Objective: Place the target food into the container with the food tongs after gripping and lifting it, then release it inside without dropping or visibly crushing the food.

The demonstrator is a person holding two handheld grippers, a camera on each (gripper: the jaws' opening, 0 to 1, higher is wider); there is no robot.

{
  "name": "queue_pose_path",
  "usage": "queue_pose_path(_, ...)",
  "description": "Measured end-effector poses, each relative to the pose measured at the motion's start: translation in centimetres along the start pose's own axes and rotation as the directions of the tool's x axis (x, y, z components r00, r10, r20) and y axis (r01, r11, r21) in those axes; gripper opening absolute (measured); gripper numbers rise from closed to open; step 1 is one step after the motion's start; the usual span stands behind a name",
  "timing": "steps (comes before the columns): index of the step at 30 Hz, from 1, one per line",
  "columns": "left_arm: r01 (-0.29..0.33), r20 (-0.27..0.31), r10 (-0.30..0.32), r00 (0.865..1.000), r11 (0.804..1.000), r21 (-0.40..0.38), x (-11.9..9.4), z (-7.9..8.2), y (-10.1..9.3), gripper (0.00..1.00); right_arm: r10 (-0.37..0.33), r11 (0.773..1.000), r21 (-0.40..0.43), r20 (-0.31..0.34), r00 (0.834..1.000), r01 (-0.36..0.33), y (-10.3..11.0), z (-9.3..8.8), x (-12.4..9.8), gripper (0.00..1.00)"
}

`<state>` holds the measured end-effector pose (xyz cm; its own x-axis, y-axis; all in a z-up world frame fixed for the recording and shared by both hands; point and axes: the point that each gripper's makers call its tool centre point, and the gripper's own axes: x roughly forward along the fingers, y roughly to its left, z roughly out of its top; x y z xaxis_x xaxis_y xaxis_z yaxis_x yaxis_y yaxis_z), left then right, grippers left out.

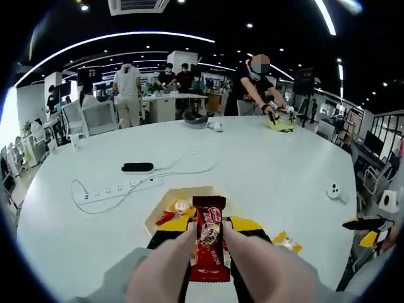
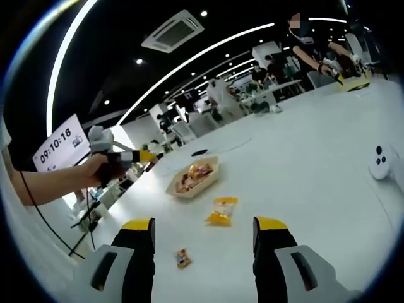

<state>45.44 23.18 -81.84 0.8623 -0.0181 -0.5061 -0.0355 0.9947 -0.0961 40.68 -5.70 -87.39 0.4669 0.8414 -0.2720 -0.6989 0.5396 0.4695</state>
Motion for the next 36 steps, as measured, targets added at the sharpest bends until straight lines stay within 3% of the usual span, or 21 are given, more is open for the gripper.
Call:
queue_pose_path(4,0.01,0.002,-0.01,1.0,0.999,-0.038,0.1,0.0,0.4,0.2,-0.006,1.0,0.006,0.002,1.0,0.006,-0.2,0.0,-0.1,0.63)
queue_pose_path(6,0.031,-0.006,-0.032,0.999,0.993,-0.113,0.4,-0.1,0.2,0.2,-0.01,1.0,0.011,0.005,1.0,0.01,-0.3,0.0,-0.2,0.63)
queue_pose_path(22,0.04,-0.012,-0.04,0.999,0.997,-0.063,2.1,1.9,0.6,0.2,-0.014,1.0,0.007,0.007,1.0,0.014,0.3,0.0,-0.4,0.62)
queue_pose_path(25,0.042,-0.035,-0.042,0.999,0.999,-0.016,2.7,1.8,0.4,0.2,-0.011,1.0,0.004,0.002,1.0,0.011,0.4,-0.1,-0.5,0.62)
queue_pose_path(32,0.05,-0.041,-0.049,0.998,0.999,0.019,2.8,2.8,0.9,0.2,-0.016,1.0,0.003,0.007,1.0,0.016,0.2,-0.1,-0.8,0.62)
queue_pose_path(36,0.058,-0.065,-0.056,0.996,0.998,0.024,3.3,2.5,1.2,0.2,-0.015,1.0,0.006,0.011,1.0,0.015,0.2,0.0,-0.8,0.62)
